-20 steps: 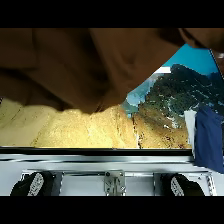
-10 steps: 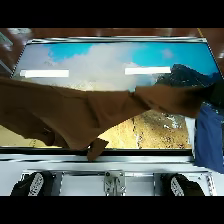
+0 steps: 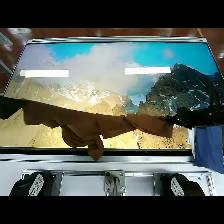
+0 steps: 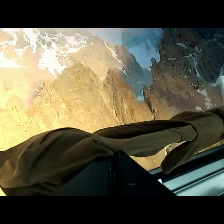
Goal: Fold the shirts.
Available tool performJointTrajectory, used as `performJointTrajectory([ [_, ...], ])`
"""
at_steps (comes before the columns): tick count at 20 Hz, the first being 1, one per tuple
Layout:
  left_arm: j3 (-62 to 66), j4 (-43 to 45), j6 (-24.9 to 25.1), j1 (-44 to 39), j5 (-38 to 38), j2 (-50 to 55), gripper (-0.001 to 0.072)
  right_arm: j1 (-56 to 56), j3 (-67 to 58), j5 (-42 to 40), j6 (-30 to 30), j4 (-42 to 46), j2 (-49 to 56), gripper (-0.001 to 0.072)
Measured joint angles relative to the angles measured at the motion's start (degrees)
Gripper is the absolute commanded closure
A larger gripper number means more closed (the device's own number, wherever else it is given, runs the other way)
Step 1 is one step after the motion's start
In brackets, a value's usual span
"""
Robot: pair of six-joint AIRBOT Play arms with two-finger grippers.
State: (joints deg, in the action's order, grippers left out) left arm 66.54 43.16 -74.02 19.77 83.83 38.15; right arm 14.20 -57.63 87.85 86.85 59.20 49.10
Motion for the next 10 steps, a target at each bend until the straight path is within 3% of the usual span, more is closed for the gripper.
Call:
performJointTrajectory([
  [5, -12.5, -0.1, 1.0, -9.2, -19.1, 7.2, 0.0673, 0.0, 3.8, -16.4, 2.0, -1.8, 10.6, 0.0650],
  [10, -16.3, -0.4, 1.4, -21.2, -44.1, 22.2, 0.0673, 0.0, 4.6, -34.4, 2.5, -11.2, 24.1, 0.0649],
])
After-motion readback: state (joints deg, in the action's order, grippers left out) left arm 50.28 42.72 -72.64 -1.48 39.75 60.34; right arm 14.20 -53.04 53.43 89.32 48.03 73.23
